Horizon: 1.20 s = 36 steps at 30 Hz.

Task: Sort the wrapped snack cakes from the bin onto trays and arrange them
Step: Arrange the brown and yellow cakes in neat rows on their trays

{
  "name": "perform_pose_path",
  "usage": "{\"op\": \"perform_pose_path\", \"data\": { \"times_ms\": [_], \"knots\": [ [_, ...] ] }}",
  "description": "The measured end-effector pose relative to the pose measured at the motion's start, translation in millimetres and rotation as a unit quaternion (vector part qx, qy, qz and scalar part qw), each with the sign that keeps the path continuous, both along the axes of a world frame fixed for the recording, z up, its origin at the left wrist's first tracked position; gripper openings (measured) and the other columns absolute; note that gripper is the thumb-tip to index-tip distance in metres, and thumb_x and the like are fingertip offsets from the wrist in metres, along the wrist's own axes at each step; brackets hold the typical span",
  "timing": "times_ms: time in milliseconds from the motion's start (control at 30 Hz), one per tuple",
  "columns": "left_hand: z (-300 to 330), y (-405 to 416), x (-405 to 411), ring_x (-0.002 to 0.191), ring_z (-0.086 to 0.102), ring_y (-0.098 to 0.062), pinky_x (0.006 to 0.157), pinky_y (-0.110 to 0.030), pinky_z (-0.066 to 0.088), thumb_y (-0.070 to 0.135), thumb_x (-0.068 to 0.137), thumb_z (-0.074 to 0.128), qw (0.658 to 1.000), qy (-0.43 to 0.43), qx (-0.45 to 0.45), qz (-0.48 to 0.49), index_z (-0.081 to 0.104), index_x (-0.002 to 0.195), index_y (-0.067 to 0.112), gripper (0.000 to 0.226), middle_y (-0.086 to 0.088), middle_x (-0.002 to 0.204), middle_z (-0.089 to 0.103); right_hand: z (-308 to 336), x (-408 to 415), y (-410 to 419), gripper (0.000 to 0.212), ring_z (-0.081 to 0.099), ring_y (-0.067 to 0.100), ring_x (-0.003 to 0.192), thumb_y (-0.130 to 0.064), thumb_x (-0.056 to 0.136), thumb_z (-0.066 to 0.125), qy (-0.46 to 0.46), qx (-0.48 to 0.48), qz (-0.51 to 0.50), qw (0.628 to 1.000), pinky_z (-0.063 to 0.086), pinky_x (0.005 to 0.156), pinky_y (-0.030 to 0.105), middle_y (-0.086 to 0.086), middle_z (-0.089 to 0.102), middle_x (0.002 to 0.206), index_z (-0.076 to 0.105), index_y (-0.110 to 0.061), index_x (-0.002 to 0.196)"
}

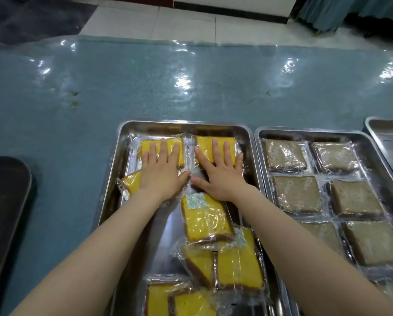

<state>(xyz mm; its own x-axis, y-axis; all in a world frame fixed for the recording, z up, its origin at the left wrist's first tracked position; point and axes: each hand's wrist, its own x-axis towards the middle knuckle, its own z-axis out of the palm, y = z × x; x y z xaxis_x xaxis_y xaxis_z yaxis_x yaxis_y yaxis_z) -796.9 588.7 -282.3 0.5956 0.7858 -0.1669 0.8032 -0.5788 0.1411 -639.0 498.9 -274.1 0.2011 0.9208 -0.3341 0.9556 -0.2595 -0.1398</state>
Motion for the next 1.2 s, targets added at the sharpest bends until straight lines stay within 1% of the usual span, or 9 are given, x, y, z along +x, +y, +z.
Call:
{"op": "perform_pose_path", "data": {
  "times_ms": [200, 333, 467, 567, 800, 933, 1033, 1100, 1200],
  "knots": [
    [9.6, 2.3, -17.8, 0.143, -0.018, -0.024, 0.113, -0.039, -0.009, 0.061, 0.089, 0.037, 0.995, -0.072, -0.020, -0.070, -0.017, 0.146, 0.025, 0.086, -0.007, 0.156, -0.018, 9.0, 2.1, -0.8, 0.075, -0.041, 0.033, 0.133, -0.073, 0.088, 0.022, 0.018, 0.010, 0.003, 1.000, -0.020, 0.106, 0.064, 0.003, -0.040, 0.150, -0.021, -0.048, 0.143],
    [18.2, -22.1, -43.7, 0.145, -0.006, -0.021, 0.114, -0.032, -0.002, 0.047, 0.091, 0.047, 0.985, -0.172, 0.032, 0.007, 0.007, 0.150, 0.016, 0.078, -0.006, 0.158, -0.004, 23.0, -12.6, -26.6, 0.073, -0.037, 0.033, 0.136, -0.062, 0.092, 0.034, 0.007, 0.099, 0.006, 0.995, -0.024, 0.104, 0.057, -0.001, -0.030, 0.155, -0.008, -0.043, 0.149],
    [15.8, -49.2, -69.9, 0.145, 0.003, -0.024, 0.114, -0.035, 0.003, 0.044, 0.093, 0.047, 0.990, -0.139, -0.018, -0.003, 0.019, 0.149, 0.020, 0.067, -0.006, 0.158, 0.006, 35.8, -34.9, -66.8, 0.046, 0.011, 0.021, 0.146, -0.041, 0.093, 0.054, 0.165, 0.142, -0.031, 0.975, 0.009, 0.113, 0.034, -0.001, 0.020, 0.158, 0.045, -0.029, 0.137],
    [8.0, -64.0, -83.6, 0.145, -0.003, -0.024, 0.113, -0.034, -0.003, 0.043, 0.096, 0.042, 0.994, -0.089, -0.023, -0.058, 0.016, 0.149, 0.025, 0.063, -0.003, 0.158, 0.001, 41.8, -44.8, -94.5, 0.032, 0.029, 0.015, 0.138, -0.036, 0.091, 0.059, 0.210, 0.128, -0.046, 0.968, 0.019, 0.106, 0.023, -0.003, 0.037, 0.149, 0.056, -0.027, 0.122],
    [11.8, -55.6, -90.5, 0.145, -0.001, -0.024, 0.115, -0.037, 0.000, 0.033, 0.097, 0.044, 0.993, -0.044, -0.039, -0.106, 0.019, 0.149, 0.028, 0.058, -0.001, 0.158, 0.005, 50.8, -40.1, -130.5, 0.113, -0.015, 0.011, 0.144, -0.068, 0.060, 0.074, 0.201, -0.021, 0.022, 0.979, -0.004, 0.111, 0.033, -0.012, -0.013, 0.158, 0.016, -0.037, 0.151],
    [15.9, -45.9, -89.7, 0.145, -0.006, -0.023, 0.115, -0.040, -0.002, 0.023, 0.098, 0.041, 0.990, -0.011, -0.031, -0.134, 0.015, 0.149, 0.030, 0.058, 0.000, 0.158, -0.002, 57.0, -35.8, -135.8, 0.123, -0.010, 0.008, 0.141, -0.066, 0.057, 0.078, 0.204, -0.042, 0.038, 0.977, 0.000, 0.114, 0.035, -0.017, -0.008, 0.156, 0.009, -0.032, 0.153],
    [19.5, -45.4, -89.0, 0.144, -0.010, -0.023, 0.115, -0.038, -0.002, 0.009, 0.093, 0.040, 0.992, -0.008, -0.017, -0.125, 0.009, 0.149, 0.031, 0.068, -0.003, 0.157, -0.010, 61.8, -34.6, -136.3, 0.098, 0.021, 0.014, 0.140, -0.058, 0.067, 0.076, 0.220, 0.010, 0.008, 0.976, 0.021, 0.112, 0.031, -0.008, 0.026, 0.153, 0.028, -0.032, 0.148],
    [20.0, -51.1, -87.6, 0.145, -0.007, -0.025, 0.115, -0.037, -0.001, 0.014, 0.094, 0.041, 0.994, -0.026, -0.016, -0.108, 0.005, 0.150, 0.031, 0.068, -0.005, 0.157, -0.010, 65.3, -34.8, -137.2, 0.069, 0.049, 0.009, 0.118, -0.055, 0.075, 0.071, 0.254, 0.062, -0.041, 0.964, 0.040, 0.096, 0.024, -0.013, 0.049, 0.134, 0.043, -0.035, 0.135],
    [15.6, -62.0, -84.9, 0.144, -0.006, -0.030, 0.115, -0.042, -0.003, 0.033, 0.098, 0.038, 0.995, -0.013, -0.026, -0.097, -0.001, 0.149, 0.032, 0.065, -0.006, 0.158, -0.009, 70.4, -33.6, -137.5, 0.028, 0.055, -0.007, 0.082, -0.051, 0.087, 0.056, 0.260, 0.156, -0.092, 0.949, 0.045, 0.071, 0.016, -0.025, 0.058, 0.097, 0.056, -0.035, 0.110]
  ]
}}
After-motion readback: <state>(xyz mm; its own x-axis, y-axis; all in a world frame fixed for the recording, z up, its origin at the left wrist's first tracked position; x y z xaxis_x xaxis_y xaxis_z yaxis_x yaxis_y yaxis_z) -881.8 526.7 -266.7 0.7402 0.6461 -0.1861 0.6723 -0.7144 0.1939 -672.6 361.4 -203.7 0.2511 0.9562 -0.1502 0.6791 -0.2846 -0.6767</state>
